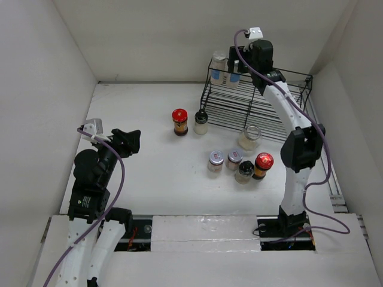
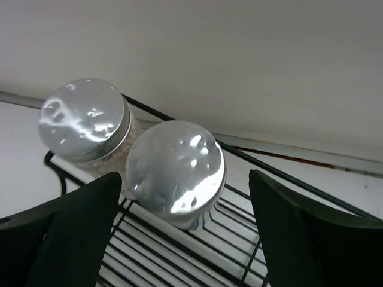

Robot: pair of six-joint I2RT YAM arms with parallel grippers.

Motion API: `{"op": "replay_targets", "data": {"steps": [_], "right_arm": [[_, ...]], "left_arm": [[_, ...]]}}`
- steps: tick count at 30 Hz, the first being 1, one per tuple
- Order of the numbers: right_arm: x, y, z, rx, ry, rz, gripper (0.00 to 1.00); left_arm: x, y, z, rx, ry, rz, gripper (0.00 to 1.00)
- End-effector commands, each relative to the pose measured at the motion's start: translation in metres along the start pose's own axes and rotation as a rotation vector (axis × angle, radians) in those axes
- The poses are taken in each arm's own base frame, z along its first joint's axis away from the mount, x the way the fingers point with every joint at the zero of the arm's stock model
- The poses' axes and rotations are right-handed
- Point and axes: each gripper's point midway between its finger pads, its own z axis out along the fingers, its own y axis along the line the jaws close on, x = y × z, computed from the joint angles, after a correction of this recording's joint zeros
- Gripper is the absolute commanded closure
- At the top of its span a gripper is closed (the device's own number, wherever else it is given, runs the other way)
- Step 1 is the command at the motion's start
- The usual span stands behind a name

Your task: Organize the condiment bottles

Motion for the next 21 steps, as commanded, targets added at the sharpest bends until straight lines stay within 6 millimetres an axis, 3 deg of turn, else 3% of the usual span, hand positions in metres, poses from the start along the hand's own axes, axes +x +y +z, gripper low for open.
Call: {"op": "replay_targets", "data": {"steps": [1, 3, 5, 6, 7, 8, 9, 10, 14, 15, 18, 21], "right_arm": [[-0.116, 0.008, -0.077, 0.011, -0.289, 0.017, 0.07], [-0.129, 0.020, -0.097, -0.007, -0.349, 0.020, 0.11], [-0.117, 0.041, -0.120, -0.073, -0.354, 0.012, 0.37], [-0.115, 0.067, -0.129, -0.135, -0.376, 0.008, 0.55], [-0.090, 0.080, -0.134, -0.178, -0.338, 0.000, 0.70], [-0.078, 0.096, -0.136, -0.223, -0.323, -0.006, 0.86], [-0.062, 0.126, -0.138, -0.280, -0.296, -0.013, 0.88], [-0.050, 0.138, -0.141, -0.305, -0.274, -0.018, 0.88], [0.015, 0.196, -0.135, -0.403, -0.150, -0.049, 0.50], [0.026, 0.206, -0.133, -0.419, -0.122, -0.057, 0.27], [0.056, 0.222, -0.121, -0.406, -0.042, -0.080, 0.02], [0.077, 0.234, -0.107, -0.413, 0.018, -0.107, 0.00]], "left_arm": [[-0.010, -0.006, 0.001, 0.025, -0.034, 0.014, 0.38], [-0.010, -0.006, 0.001, 0.025, -0.034, 0.014, 0.38], [-0.012, -0.007, -0.001, 0.029, -0.042, 0.015, 0.38], [-0.012, -0.007, -0.001, 0.029, -0.042, 0.015, 0.38], [-0.012, -0.007, -0.001, 0.029, -0.042, 0.015, 0.38], [-0.012, -0.007, -0.001, 0.029, -0.042, 0.015, 0.38], [-0.012, -0.007, -0.001, 0.029, -0.042, 0.015, 0.38], [-0.011, -0.008, -0.001, 0.037, -0.038, 0.015, 0.38], [-0.010, -0.007, 0.001, 0.033, -0.030, 0.015, 0.39], [-0.010, -0.007, 0.001, 0.033, -0.030, 0.015, 0.39], [-0.009, -0.008, 0.001, 0.041, -0.026, 0.015, 0.39], [-0.007, -0.007, 0.003, 0.037, -0.018, 0.014, 0.39]]}}
